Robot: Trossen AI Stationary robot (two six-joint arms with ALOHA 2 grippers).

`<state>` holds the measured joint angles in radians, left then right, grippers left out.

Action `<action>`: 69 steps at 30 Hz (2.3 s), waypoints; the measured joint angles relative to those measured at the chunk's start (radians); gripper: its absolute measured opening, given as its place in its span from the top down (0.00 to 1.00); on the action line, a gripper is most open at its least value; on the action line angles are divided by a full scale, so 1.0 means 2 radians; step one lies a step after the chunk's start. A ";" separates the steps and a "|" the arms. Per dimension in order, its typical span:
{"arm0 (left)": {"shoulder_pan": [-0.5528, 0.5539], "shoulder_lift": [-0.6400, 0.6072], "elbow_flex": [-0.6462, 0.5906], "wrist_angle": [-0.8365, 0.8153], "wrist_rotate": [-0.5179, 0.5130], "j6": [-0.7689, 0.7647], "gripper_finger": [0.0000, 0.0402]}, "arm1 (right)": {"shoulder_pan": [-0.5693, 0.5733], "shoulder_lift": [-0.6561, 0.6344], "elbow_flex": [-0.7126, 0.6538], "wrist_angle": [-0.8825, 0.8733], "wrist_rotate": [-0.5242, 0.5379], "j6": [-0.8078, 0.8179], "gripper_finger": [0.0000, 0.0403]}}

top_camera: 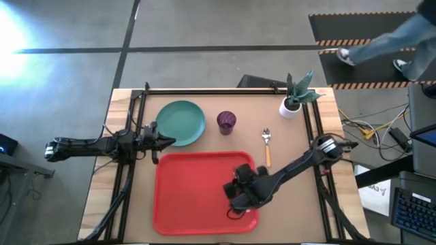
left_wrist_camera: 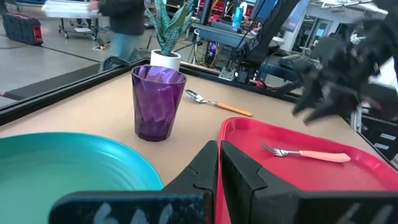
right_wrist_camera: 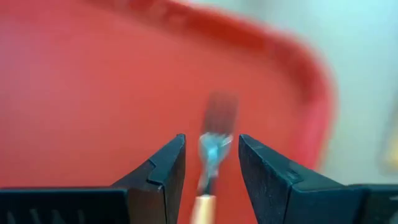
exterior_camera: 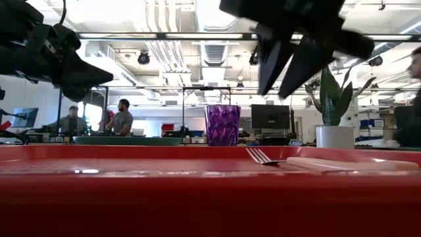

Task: Pick and place plate/cup/fork/spoon on tray
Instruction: Put the orange spoon on the red serving tray to the left of the orange fork

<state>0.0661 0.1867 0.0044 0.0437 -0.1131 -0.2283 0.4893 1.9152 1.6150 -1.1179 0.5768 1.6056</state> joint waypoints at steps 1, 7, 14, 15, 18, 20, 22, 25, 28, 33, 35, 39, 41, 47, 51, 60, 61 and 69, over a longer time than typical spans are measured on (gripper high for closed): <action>0.000 0.000 0.000 0.000 0.000 0.000 1.00 | -0.004 -0.011 0.000 -0.026 -0.002 -0.001 0.66; 0.000 0.000 0.000 0.000 0.000 0.000 1.00 | -0.020 -0.074 -0.004 -0.137 -0.025 0.021 0.65; 0.000 0.000 0.000 0.000 0.000 0.000 1.00 | -0.029 -0.101 -0.020 -0.134 -0.038 -0.026 0.65; 0.000 0.000 0.000 0.000 0.000 0.000 1.00 | -0.031 -0.101 -0.023 -0.134 -0.045 -0.030 0.64; 0.000 0.000 0.000 0.000 0.000 0.000 1.00 | -0.037 -0.101 -0.039 -0.134 -0.066 -0.037 0.60; 0.000 0.000 0.000 0.000 0.000 0.000 1.00 | -0.045 -0.101 -0.055 -0.135 -0.082 -0.036 0.57; 0.000 0.001 0.000 0.000 0.000 0.000 1.00 | -0.053 -0.102 -0.072 -0.135 -0.097 -0.035 0.54; 0.000 0.001 0.000 0.000 0.000 0.000 1.00 | -0.069 -0.105 -0.098 -0.135 -0.119 -0.031 0.51; 0.000 0.000 0.000 0.000 0.000 0.000 1.00 | -0.091 -0.118 -0.130 -0.124 -0.146 -0.040 0.51; 0.000 0.000 0.000 0.000 0.000 0.000 1.00 | -0.136 -0.162 -0.203 -0.030 -0.174 -0.082 0.51; 0.000 0.000 0.000 0.000 0.000 0.000 1.00 | -0.154 -0.183 -0.232 0.012 -0.175 -0.096 0.51; 0.000 0.000 0.000 0.000 0.000 0.000 1.00 | -0.185 -0.218 -0.279 0.044 -0.171 -0.108 0.51; 0.000 0.000 0.000 0.000 0.000 0.000 1.00 | -0.197 -0.232 -0.298 0.045 -0.172 -0.108 0.51; 0.000 0.000 0.000 0.000 0.000 0.000 1.00 | -0.216 -0.255 -0.351 0.113 -0.184 -0.117 0.51; 0.000 0.000 0.000 0.000 0.000 0.000 1.00 | -0.220 -0.250 -0.377 0.169 -0.188 -0.129 0.51; 0.000 0.000 0.000 0.000 0.000 0.000 1.00 | -0.221 -0.240 -0.409 0.188 -0.207 -0.118 0.51; 0.000 0.000 0.000 0.000 0.000 0.000 1.00 | -0.221 -0.240 -0.411 0.190 -0.207 -0.118 0.51; 0.000 0.000 0.000 0.000 0.000 0.000 1.00 | -0.221 -0.236 -0.417 0.221 -0.197 -0.117 0.51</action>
<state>0.0658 0.1875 0.0044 0.0442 -0.1131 -0.2283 0.0467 1.4425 0.7812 -0.6749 0.1825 1.3717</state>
